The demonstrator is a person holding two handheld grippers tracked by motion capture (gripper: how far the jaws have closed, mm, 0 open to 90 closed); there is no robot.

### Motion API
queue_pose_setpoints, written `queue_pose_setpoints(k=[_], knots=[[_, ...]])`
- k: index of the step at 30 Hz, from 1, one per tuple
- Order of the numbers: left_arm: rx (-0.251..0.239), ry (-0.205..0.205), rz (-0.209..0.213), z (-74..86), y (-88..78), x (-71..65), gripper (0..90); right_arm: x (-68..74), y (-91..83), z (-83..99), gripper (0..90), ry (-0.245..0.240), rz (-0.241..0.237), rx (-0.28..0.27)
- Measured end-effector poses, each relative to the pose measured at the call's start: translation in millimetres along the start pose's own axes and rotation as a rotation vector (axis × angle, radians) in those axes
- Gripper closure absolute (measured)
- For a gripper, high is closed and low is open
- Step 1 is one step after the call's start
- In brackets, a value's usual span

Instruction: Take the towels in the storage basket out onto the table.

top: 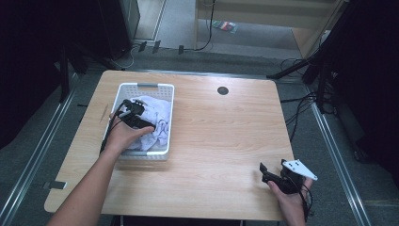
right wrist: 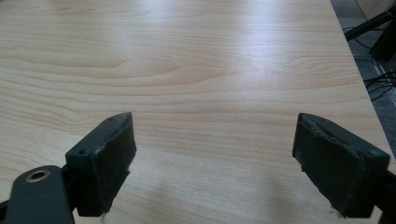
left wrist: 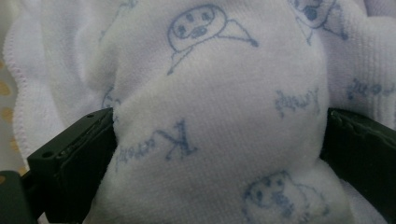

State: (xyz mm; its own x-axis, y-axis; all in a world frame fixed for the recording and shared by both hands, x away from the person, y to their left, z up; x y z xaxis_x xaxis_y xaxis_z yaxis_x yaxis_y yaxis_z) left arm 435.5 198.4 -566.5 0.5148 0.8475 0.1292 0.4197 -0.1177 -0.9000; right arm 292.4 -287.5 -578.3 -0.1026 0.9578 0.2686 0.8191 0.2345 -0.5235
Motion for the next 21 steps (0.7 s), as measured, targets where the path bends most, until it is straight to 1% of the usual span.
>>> queue_pose_setpoints(k=[3,7,9,10,11,12,15,16,18,21], knots=[[0.024,0.004,-0.001,0.3,1.7,-2.2,0.0,0.0,0.2,0.1,13.3,-0.002,0.004,0.001],[0.038,-0.008,0.006,-0.3,3.5,-3.0,0.3,0.4,0.2,0.6,13.3,-0.006,0.004,0.005],[0.041,-0.010,0.015,-0.1,2.6,-2.4,3.6,0.5,0.2,0.8,13.4,-0.006,0.004,0.006],[0.041,-0.016,0.020,-0.1,1.7,-2.8,6.3,0.6,0.3,0.8,13.4,-0.006,0.005,0.008],[0.040,-0.013,0.020,-0.1,0.3,-2.6,9.7,0.7,0.5,0.8,13.4,-0.007,0.005,0.008],[0.041,-0.012,0.024,-0.2,-1.5,-2.3,14.7,0.6,0.6,0.9,13.5,-0.007,0.006,0.010],[0.040,-0.007,0.024,-0.2,-5.2,-1.1,33.8,0.6,0.8,0.9,13.6,-0.007,0.008,0.013],[0.041,-0.016,0.026,-0.3,-7.2,-1.5,38.5,0.7,1.1,0.9,13.6,-0.008,0.007,0.014],[0.045,-0.016,0.022,-1.0,-8.5,-1.9,45.8,0.7,1.0,1.1,13.7,-0.005,0.009,0.017],[0.051,-0.005,0.015,-1.9,-10.1,-1.1,52.8,0.5,1.4,1.1,13.8,-0.005,0.009,0.021]])
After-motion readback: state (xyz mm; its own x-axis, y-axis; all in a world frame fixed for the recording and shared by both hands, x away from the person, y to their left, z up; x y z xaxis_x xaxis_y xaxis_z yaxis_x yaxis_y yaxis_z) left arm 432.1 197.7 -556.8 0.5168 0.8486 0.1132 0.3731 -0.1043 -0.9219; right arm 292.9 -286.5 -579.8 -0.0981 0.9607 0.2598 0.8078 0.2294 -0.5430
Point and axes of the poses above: each handheld gripper's, and its own axes: y roughly forward along the jaws, z roughly out of its underside, x roughly to its left, the point moved 6 cm from there along y, roughly forward along the jaws, and after that the axes turned 14 degrees about y, right-handed, at the moved point
